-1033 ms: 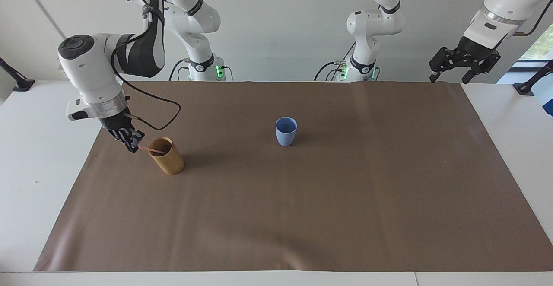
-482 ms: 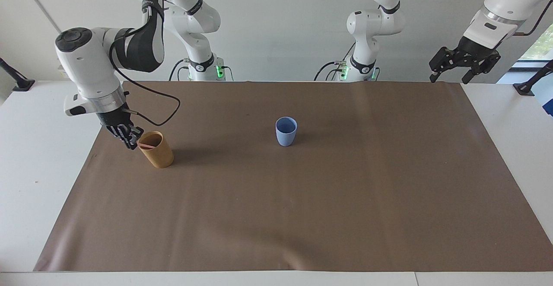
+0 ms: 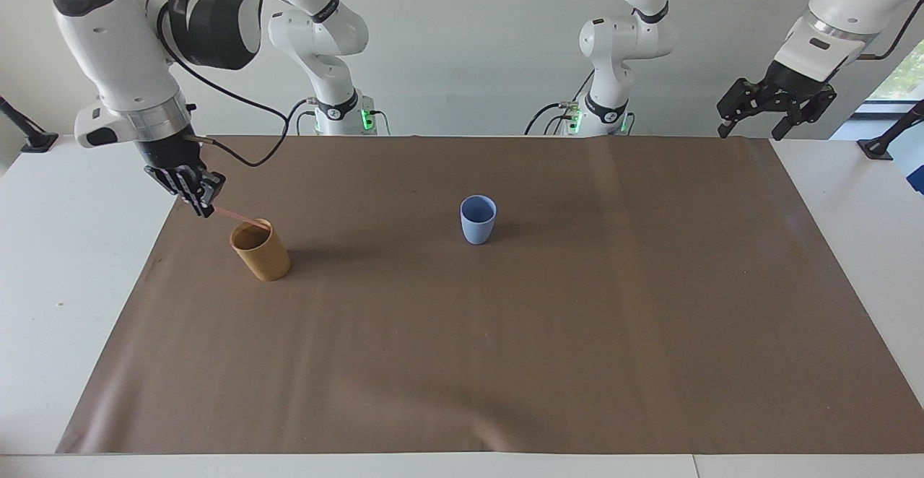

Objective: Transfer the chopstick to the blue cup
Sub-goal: 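Lift the orange chopstick out of the tan cup with the right gripper, then carry the chopstick with the right gripper over the blue cup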

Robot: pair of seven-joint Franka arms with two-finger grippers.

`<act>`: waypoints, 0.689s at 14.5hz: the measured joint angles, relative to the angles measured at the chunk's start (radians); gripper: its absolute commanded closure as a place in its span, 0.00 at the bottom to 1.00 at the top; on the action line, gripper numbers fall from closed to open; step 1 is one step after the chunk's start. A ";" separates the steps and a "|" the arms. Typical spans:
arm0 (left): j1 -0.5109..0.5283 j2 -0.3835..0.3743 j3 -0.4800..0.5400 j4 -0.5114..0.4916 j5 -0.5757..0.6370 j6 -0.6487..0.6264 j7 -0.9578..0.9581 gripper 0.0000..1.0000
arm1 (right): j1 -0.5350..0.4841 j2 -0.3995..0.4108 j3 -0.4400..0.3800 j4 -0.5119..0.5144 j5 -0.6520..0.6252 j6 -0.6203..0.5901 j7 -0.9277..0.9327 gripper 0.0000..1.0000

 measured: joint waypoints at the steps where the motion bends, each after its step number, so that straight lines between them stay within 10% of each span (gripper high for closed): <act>1: 0.000 0.000 0.000 0.000 0.000 0.000 0.000 0.00 | 0.001 -0.017 0.001 0.012 -0.001 -0.023 -0.018 1.00; 10: 0.000 0.000 0.000 0.000 0.000 0.000 0.000 0.00 | 0.202 -0.108 0.047 0.033 -0.091 -0.100 -0.046 1.00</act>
